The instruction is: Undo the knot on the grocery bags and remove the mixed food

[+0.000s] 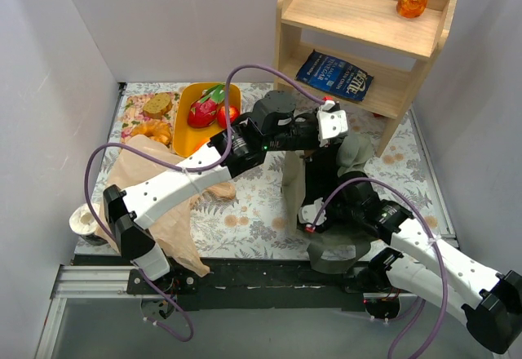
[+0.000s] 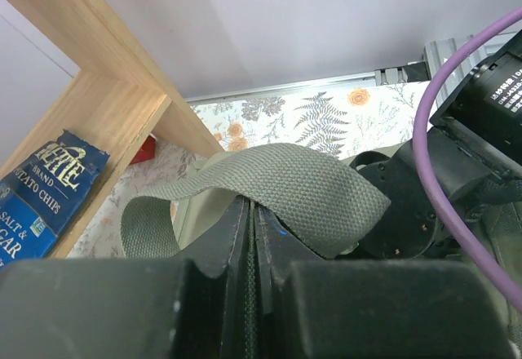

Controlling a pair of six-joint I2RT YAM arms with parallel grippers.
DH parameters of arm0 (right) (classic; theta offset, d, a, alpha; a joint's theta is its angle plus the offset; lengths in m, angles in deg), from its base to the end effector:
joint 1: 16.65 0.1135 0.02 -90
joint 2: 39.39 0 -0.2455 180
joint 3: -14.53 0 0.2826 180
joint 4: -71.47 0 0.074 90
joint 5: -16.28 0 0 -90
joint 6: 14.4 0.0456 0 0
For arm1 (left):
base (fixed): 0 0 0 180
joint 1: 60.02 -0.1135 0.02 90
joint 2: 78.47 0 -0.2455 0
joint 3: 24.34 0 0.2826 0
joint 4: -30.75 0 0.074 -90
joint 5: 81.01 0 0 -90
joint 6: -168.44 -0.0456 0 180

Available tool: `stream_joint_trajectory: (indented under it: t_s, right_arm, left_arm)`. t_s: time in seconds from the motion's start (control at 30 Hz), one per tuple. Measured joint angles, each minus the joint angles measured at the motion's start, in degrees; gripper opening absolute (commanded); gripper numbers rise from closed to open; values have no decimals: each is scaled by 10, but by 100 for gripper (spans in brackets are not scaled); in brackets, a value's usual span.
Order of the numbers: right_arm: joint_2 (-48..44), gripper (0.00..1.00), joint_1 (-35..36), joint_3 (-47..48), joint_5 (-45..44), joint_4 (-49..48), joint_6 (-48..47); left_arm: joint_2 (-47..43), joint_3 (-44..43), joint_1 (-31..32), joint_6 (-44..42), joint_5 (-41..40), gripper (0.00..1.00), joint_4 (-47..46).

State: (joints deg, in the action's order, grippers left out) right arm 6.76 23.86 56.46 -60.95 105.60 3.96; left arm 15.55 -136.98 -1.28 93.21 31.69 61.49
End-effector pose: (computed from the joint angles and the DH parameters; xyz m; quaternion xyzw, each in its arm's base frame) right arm 0.1643 0.1536 0.1962 -0.7693 0.4591 -0.0197 0.4439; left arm 0.2021 -0.3669 0.4243 0.4002 0.6608 -0.4914 0.4021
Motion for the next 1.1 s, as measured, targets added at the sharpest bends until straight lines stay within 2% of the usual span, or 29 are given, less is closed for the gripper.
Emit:
stream_joint_trajectory:
  t_s: [0.27, 0.47, 0.6, 0.7, 0.83, 0.97, 1.1]
  right_arm:
    - [16, 79, 7, -13, -116, -54, 17]
    - [-27, 82, 7, 11, -182, -6, 41]
    - [-66, 87, 7, 29, -249, 10, 42]
    - [-86, 90, 7, 28, -318, 16, 12]
    - [-101, 89, 7, 24, -381, 20, -34]
    - [-105, 88, 7, 30, -387, 36, -54]
    - [-105, 88, 8, 30, -387, 37, -117]
  left_arm:
    - [-25, 42, 0, -13, -2, 0, -25]
    - [-30, 50, 0, -22, -9, 0, -37]
    - [-35, 54, 0, -21, -10, 0, -39]
    - [-35, 54, 2, -15, -14, 0, -39]
    - [-35, 54, 4, 0, -22, 0, -37]
    - [-23, 32, 6, 27, -36, 0, -18]
    - [11, -19, 6, 57, -51, 0, 6]
